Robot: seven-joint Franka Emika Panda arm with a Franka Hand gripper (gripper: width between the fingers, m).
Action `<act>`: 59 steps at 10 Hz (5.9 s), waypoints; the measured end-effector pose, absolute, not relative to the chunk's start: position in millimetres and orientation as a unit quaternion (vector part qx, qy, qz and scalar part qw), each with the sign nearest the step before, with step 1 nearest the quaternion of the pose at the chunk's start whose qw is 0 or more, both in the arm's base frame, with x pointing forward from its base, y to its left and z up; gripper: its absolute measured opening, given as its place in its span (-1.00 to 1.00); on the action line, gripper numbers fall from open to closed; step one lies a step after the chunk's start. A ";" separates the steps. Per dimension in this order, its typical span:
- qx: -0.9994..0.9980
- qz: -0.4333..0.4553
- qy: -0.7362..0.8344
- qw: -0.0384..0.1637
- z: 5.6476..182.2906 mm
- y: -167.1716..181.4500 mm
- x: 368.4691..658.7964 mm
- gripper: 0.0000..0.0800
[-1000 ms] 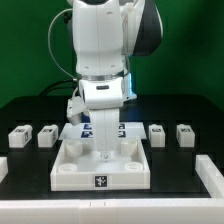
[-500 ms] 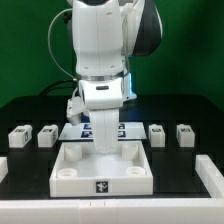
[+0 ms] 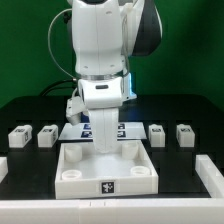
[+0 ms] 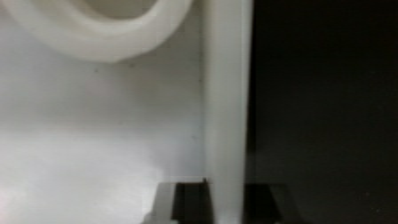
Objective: Assemble one leg
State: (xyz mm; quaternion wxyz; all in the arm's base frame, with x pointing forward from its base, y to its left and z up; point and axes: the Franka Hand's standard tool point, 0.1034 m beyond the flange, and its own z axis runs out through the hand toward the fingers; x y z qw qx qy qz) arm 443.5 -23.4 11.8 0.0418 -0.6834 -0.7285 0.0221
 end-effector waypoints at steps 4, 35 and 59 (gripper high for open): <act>-0.702 0.019 -0.711 0.042 11.2 -2.8 449.7 -0.84; -0.929 0.017 -0.369 0.021 62.8 122.8 460.1 0.62; -0.913 0.405 0.038 0.016 20.4 168.1 394.4 0.62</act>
Offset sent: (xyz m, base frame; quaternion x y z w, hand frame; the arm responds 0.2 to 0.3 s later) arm 0.0191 0.0608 -0.0121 -0.0011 0.0187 0.0246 0.9995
